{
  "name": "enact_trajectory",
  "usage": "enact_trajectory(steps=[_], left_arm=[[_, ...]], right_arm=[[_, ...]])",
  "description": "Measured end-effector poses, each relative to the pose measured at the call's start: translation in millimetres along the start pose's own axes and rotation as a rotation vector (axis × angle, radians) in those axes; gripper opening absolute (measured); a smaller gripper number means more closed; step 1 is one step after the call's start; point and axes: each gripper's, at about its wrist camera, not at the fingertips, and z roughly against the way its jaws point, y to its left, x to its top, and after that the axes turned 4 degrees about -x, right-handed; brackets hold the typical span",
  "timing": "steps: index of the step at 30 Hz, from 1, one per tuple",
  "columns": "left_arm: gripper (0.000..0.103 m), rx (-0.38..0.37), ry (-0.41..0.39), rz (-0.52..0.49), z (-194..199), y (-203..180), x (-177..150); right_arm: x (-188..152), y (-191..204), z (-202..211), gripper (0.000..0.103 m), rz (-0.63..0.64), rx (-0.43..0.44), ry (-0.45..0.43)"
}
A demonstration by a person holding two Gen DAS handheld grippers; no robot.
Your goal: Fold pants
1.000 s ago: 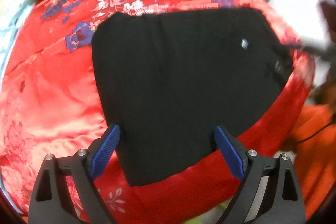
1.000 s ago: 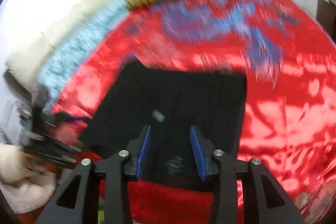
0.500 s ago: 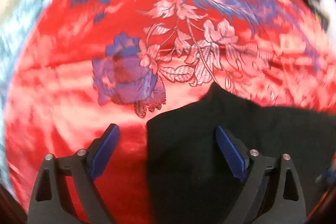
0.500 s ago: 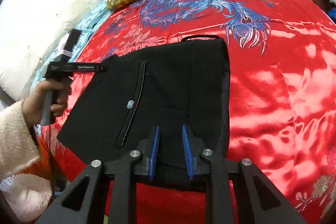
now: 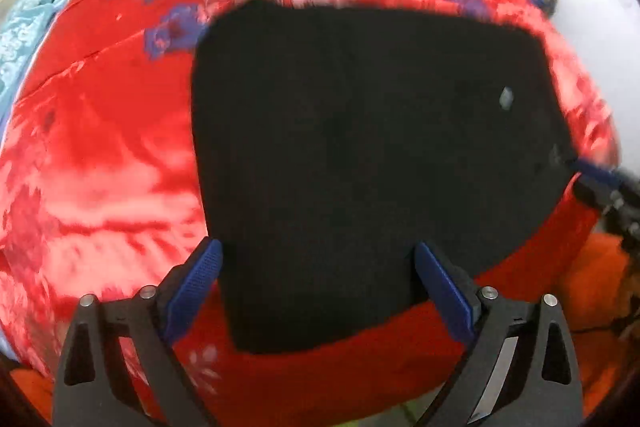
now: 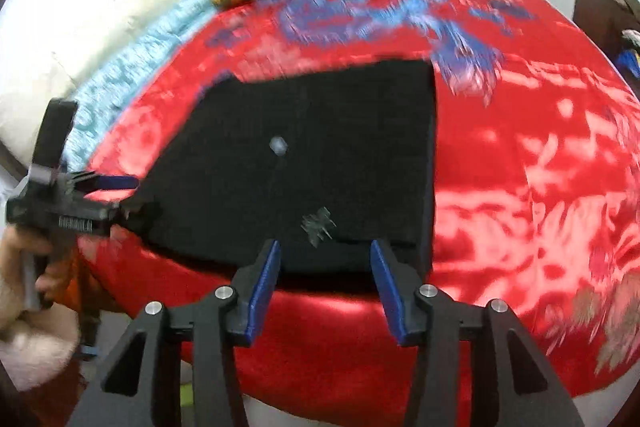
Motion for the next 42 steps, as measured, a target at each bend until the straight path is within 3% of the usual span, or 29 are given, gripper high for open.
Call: enact_trajectory(steps=[3, 4, 7, 8, 10, 16, 28, 35, 36, 38, 42], left_arm=[[0.097, 0.009, -0.069, -0.006, 29, -9, -8], [0.097, 0.018, -0.108, -0.012, 43, -12, -10], [0.098, 0.033, -0.19, -0.015, 75, -20, -18], [0.098, 0.032, -0.211, -0.01, 86, -22, -21], [0.098, 0.032, -0.233, -0.011, 99, -24, -22], [0.098, 0.049, -0.279, -0.022, 128, -25, -37], [0.098, 0.06, -0.312, -0.025, 141, -22, -53], [0.099, 0.088, -0.441, 0.022, 158, -7, -68], [0.099, 0.076, -0.442, 0.019, 155, -5, -65], [0.099, 0.026, -0.413, 0.001, 141, 2, -55], [0.099, -0.164, -0.255, 0.11, 92, 46, -22]], right_arm=[[-3, 6, 21, 0.048, -0.002, -0.059, -0.028], [-4, 11, 36, 0.052, 0.003, -0.076, -0.065], [-11, 25, 69, 0.099, 0.005, -0.166, -0.177], [-14, 29, 78, 0.101, 0.005, -0.183, -0.206], [-19, 42, 93, 0.101, 0.02, -0.22, -0.252], [-36, 69, 101, 0.102, 0.032, -0.269, -0.246], [-49, 90, 104, 0.103, 0.037, -0.316, -0.253], [-64, 97, 149, 0.103, 0.03, -0.481, -0.559], [-62, 94, 146, 0.103, 0.021, -0.469, -0.548], [-54, 77, 125, 0.103, 0.006, -0.365, -0.425], [-27, 22, 98, 0.103, -0.061, -0.147, -0.312]])
